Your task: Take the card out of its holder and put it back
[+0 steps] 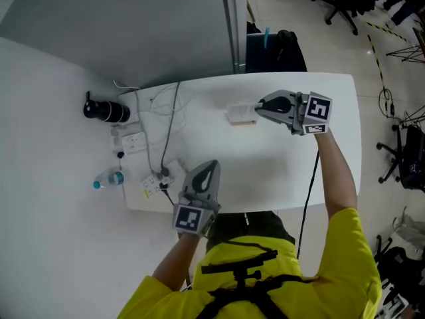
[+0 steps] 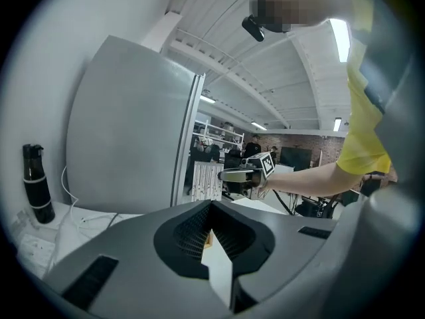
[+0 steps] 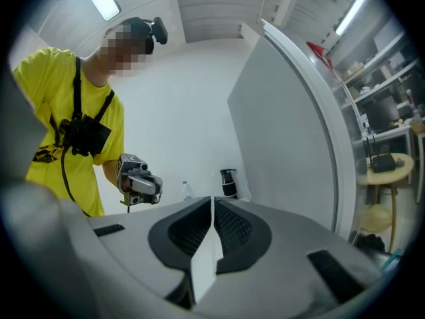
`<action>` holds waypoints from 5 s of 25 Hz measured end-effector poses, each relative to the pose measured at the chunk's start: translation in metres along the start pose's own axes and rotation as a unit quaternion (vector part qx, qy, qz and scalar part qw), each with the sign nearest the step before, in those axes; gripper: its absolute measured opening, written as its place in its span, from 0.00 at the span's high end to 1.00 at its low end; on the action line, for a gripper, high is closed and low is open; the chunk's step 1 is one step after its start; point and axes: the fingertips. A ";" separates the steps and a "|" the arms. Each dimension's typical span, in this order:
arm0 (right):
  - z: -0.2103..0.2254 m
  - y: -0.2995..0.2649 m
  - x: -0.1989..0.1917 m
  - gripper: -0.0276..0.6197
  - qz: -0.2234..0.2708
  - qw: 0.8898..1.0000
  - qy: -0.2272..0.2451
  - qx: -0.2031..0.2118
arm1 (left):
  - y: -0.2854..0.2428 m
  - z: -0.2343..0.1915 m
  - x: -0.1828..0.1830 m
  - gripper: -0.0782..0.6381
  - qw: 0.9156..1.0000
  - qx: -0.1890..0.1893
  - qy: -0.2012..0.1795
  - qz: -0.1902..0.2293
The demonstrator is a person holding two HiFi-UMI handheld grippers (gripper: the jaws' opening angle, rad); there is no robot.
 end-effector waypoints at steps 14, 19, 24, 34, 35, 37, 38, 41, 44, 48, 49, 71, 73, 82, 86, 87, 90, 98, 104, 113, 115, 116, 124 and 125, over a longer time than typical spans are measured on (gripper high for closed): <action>0.067 -0.012 -0.071 0.93 -0.010 1.000 -0.015 0.013 | -0.016 0.014 -0.070 0.89 0.999 -0.003 0.034 -0.040; 0.066 -0.015 -0.080 0.93 -0.012 1.000 -0.021 0.017 | -0.017 0.018 -0.073 0.89 0.998 -0.005 0.037 -0.044; 0.068 -0.012 -0.082 0.93 -0.008 1.000 -0.019 0.015 | -0.012 0.017 -0.079 0.89 0.998 -0.002 0.036 -0.048; 0.070 -0.009 -0.097 0.93 -0.020 1.000 -0.011 0.017 | -0.004 0.024 -0.088 0.89 0.997 0.000 0.041 -0.059; 0.071 -0.010 -0.101 0.93 -0.020 1.000 -0.012 0.015 | -0.004 0.024 -0.089 0.89 0.997 0.000 0.041 -0.059; 0.073 -0.013 -0.111 0.93 -0.024 1.000 -0.012 0.010 | -0.004 0.026 -0.094 0.89 0.997 0.000 0.045 -0.062; 0.074 -0.014 -0.117 0.93 -0.027 1.000 -0.012 0.008 | -0.004 0.027 -0.097 0.89 0.997 -0.002 0.047 -0.062; 0.080 -0.015 -0.130 0.93 -0.026 0.999 -0.020 0.001 | -0.008 0.032 -0.106 0.89 0.996 -0.007 0.055 -0.066; 0.082 -0.014 -0.134 0.93 -0.011 1.000 -0.028 -0.004 | -0.010 0.034 -0.109 0.89 0.996 -0.006 0.060 -0.063; 0.085 -0.009 -0.128 0.88 0.006 0.999 -0.035 -0.027 | -0.010 0.037 -0.104 0.89 0.997 -0.006 0.056 -0.057; 0.084 -0.004 -0.123 0.88 0.012 0.999 -0.036 -0.036 | -0.009 0.037 -0.100 0.89 0.997 -0.005 0.054 -0.055; -0.196 0.105 0.082 0.81 0.267 0.904 -0.026 -0.333 | 0.068 0.023 0.129 0.89 0.995 0.022 -0.049 0.089; -0.207 0.112 0.088 0.81 0.266 0.893 -0.025 -0.363 | 0.073 0.022 0.142 0.89 0.993 0.028 -0.053 0.097; -0.234 0.107 0.093 0.84 0.262 0.868 -0.012 -0.422 | 0.081 0.023 0.168 0.89 0.991 0.034 -0.053 0.115; -0.233 0.102 0.085 0.86 0.264 0.866 -0.016 -0.425 | 0.081 0.019 0.163 0.89 0.992 0.035 -0.050 0.111; -0.231 0.103 0.083 0.94 0.264 0.864 -0.019 -0.427 | 0.081 0.019 0.161 0.89 0.992 0.034 -0.049 0.110; -0.228 0.103 0.076 0.95 0.264 0.860 -0.027 -0.436 | 0.081 0.017 0.157 0.89 0.992 0.032 -0.050 0.109; -0.230 0.098 0.070 0.95 0.253 0.864 -0.021 -0.435 | 0.076 0.020 0.152 0.89 0.992 0.030 -0.062 0.109; -0.231 0.094 0.061 0.95 0.237 0.870 -0.020 -0.432 | 0.077 0.026 0.142 0.89 0.993 0.026 -0.056 0.100; -0.232 0.090 0.054 0.95 0.233 0.874 -0.030 -0.425 | 0.078 0.031 0.134 0.89 0.994 0.019 -0.049 0.094; -0.231 0.090 0.054 0.95 0.234 0.874 -0.029 -0.424 | 0.079 0.031 0.134 0.89 0.994 0.019 -0.049 0.095; -0.231 0.090 0.054 0.95 0.234 0.875 -0.029 -0.424 | 0.079 0.031 0.133 0.89 0.994 0.019 -0.049 0.095; -0.232 0.084 0.051 0.95 0.233 0.877 -0.030 -0.419 | 0.081 0.033 0.131 0.89 0.994 0.019 -0.047 0.092; -0.232 0.083 0.051 0.95 0.234 0.877 -0.031 -0.418 | 0.081 0.033 0.131 0.89 0.994 0.019 -0.046 0.092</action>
Point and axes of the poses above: the fingertips, and each gripper's own axes: y backward along the fingers, z to its right, x out of its top, and after that the axes turned 14 degrees about -y, right-handed
